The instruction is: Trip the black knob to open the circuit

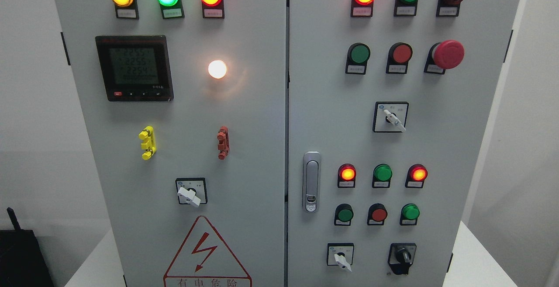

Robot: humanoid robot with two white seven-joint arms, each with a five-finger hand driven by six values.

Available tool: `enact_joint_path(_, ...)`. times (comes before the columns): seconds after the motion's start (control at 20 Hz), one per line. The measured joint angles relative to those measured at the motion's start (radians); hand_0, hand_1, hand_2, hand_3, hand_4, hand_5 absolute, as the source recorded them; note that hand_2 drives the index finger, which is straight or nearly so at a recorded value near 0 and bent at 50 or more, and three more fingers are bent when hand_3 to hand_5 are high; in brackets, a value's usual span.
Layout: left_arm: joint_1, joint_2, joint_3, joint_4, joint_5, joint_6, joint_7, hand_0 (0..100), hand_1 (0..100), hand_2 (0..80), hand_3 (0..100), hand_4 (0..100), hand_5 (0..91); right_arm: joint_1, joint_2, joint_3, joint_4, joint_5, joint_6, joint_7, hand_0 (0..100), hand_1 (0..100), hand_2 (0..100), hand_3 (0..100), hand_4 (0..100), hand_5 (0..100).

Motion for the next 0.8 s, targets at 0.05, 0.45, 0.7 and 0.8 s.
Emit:
enact_joint_path(0.05,0.0,0.0,0.0,0.0,0.0,0.0,0.0,12,39,0.0,0,0,0.0,0.0,0.0,0.0,0.0,0.0,0.0,0.0,21,39,0,0,0,0)
enact_joint_path(0.45,0.0,0.0,0.0,0.0,0.0,0.0,0.0,12,39,0.0,0,0,0.0,0.0,0.008,0.0,-0.002,-0.002,0.0,0.0,22,39,0,0,0,0)
enact_joint_path(0.7,0.0,0.0,0.0,0.0,0.0,0.0,0.0,12,39,0.0,0,0,0.0,0.001,0.009,0.0,-0.015,-0.007,-0.009,-0.001,22,38,0,0,0,0)
enact_joint_path(0.8,0.0,0.0,0.0,0.0,0.0,0.0,0.0,12,39,0.0,0,0,0.0,0.005,0.013,0.0,-0.042,-0.007,-0.017,-0.002,22,39,0,0,0,0)
